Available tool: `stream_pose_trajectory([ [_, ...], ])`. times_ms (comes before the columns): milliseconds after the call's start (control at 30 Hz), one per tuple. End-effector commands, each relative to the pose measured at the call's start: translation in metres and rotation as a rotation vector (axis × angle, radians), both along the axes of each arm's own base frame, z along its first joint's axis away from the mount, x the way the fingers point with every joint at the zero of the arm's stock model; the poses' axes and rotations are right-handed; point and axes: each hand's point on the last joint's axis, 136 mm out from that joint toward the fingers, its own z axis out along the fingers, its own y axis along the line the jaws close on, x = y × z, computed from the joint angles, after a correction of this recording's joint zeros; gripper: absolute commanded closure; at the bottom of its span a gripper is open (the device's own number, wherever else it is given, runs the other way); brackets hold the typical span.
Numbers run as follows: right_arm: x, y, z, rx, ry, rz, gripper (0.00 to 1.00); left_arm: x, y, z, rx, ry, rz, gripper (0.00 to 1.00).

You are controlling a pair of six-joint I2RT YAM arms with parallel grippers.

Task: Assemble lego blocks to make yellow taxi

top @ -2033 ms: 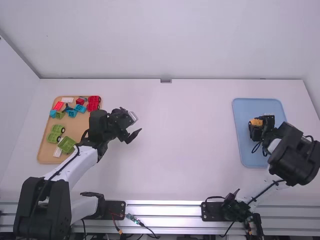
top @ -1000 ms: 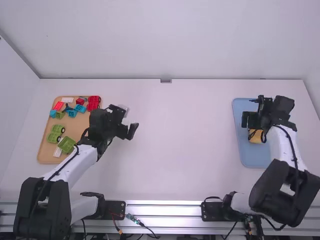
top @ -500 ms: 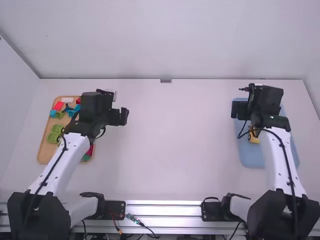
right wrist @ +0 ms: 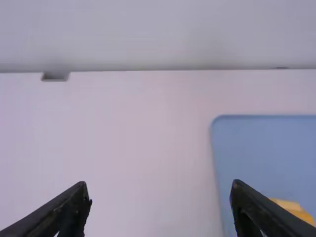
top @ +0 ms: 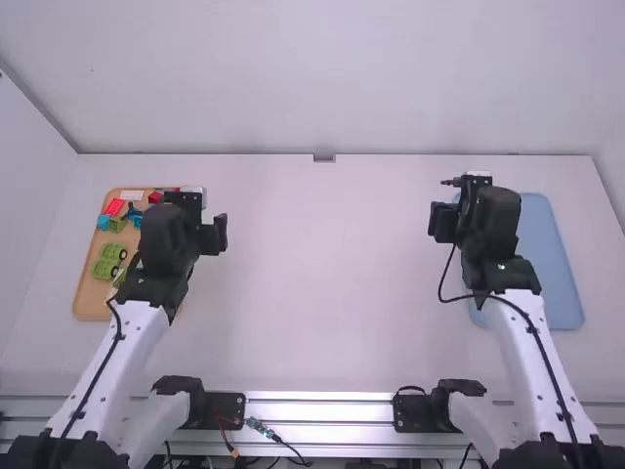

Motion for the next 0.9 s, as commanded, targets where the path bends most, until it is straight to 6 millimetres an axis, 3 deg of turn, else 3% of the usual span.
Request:
stream_pose_trajectory([
  [0,-0.009,-0.003,0.004,0.012,-0.046,-0.025,0.32,-0.009,0.004,0.003,0.014,-0.046,0.013,0.32],
  [267,-0.03,-0.003,0.015,0.014,-0.22,-0.024,0.5,-0.043,0.004,-0.024,0.013,-0.065,0.014,0.5],
  [500,-0.062,-0.003,-0.019,0.014,-0.22,-0.024,0.67,-0.072,0.004,-0.061,0.013,-0.065,0.014,0.68],
  [867,-0.094,-0.003,-0.071,0.014,-0.22,-0.024,0.91,-0.099,0.004,-0.113,0.013,-0.065,0.014,0.9],
])
